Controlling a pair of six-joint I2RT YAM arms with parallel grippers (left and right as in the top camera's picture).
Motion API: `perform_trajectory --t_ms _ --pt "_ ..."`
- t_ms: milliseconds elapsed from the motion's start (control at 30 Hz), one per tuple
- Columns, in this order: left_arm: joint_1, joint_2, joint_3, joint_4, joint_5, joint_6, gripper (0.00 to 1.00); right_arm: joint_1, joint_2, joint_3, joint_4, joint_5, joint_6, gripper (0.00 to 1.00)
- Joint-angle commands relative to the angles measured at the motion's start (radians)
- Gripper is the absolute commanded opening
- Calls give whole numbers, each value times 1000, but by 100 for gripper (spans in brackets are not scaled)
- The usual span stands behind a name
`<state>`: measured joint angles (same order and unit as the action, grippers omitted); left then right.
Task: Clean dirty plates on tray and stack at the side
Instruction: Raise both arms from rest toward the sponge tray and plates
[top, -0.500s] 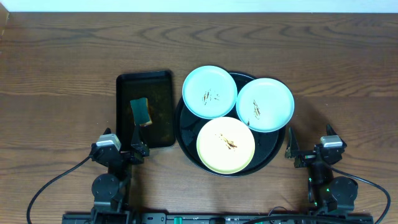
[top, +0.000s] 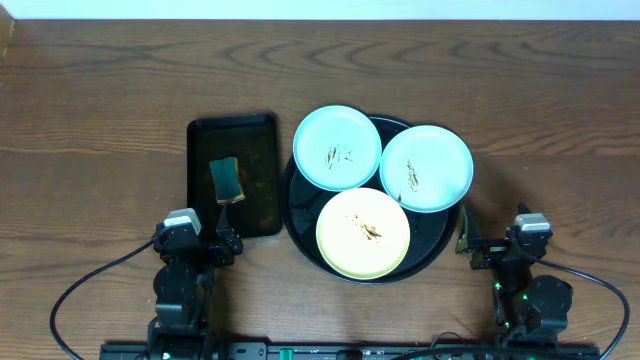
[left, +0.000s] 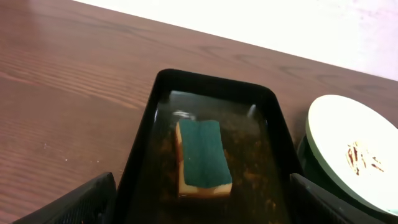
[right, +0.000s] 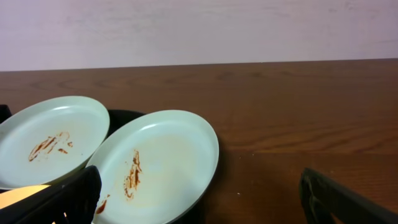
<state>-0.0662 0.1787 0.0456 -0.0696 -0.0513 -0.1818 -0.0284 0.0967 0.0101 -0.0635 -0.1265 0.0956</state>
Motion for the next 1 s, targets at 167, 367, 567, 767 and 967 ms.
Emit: perform_trajectory --t_ms 167,367,567,767,967 --pt "4 -5 17 1 -1 16 86 9 -2 10 0 -5 16 99" --pt "4 -5 17 1 -1 16 86 9 -2 11 0 -5 16 99" --pt "4 -5 18 1 -1 12 86 9 -2 11 0 -5 16 99" --pt "4 -5 19 1 -1 12 86 9 -2 14 0 -5 16 99" --pt "4 -4 29 -1 -1 -15 86 9 0 39 -37 -5 16 99"
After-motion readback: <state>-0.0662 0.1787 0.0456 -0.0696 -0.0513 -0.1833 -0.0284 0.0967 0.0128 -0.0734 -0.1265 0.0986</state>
